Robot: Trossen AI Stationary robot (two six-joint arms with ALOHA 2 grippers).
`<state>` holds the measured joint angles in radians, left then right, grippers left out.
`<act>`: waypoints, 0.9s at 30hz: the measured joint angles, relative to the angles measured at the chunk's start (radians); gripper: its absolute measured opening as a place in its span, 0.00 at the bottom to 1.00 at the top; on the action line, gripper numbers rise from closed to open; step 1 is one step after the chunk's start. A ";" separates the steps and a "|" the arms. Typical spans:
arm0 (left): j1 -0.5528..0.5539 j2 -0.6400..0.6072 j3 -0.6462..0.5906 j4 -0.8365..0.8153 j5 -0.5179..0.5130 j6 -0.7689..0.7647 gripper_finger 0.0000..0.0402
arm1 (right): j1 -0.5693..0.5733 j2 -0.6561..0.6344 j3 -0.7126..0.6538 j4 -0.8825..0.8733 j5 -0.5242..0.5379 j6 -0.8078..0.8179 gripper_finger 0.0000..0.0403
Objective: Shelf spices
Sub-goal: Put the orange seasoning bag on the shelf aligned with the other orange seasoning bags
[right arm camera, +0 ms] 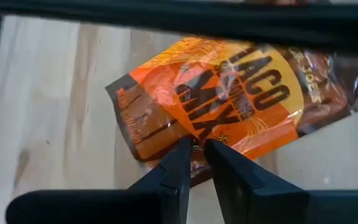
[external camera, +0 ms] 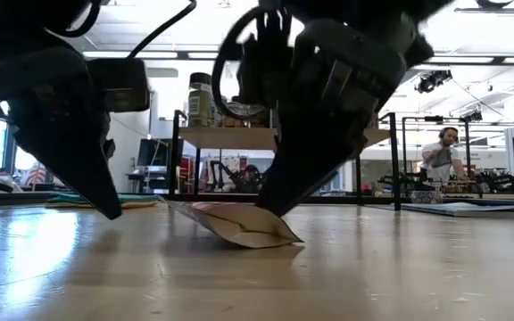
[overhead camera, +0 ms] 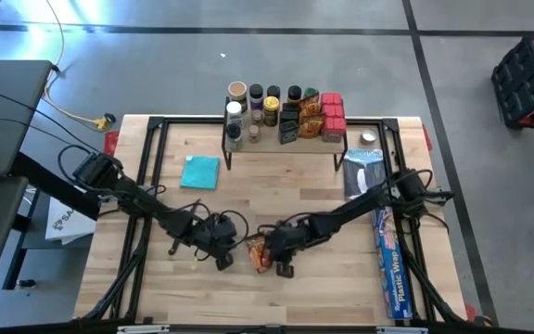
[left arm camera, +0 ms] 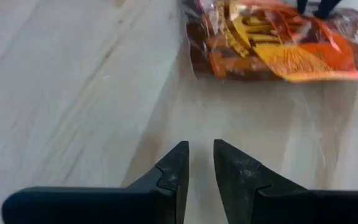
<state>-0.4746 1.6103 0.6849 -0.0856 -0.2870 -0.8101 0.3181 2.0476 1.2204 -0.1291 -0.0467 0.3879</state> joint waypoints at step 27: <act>0.099 0.078 -0.244 0.724 0.054 -0.367 0.65 | -0.025 0.003 -0.113 0.177 -0.074 0.030 0.14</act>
<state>-0.3755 1.6879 0.4408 0.6385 -0.2326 -1.1772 0.2931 2.0506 1.1076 0.0478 -0.1206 0.4183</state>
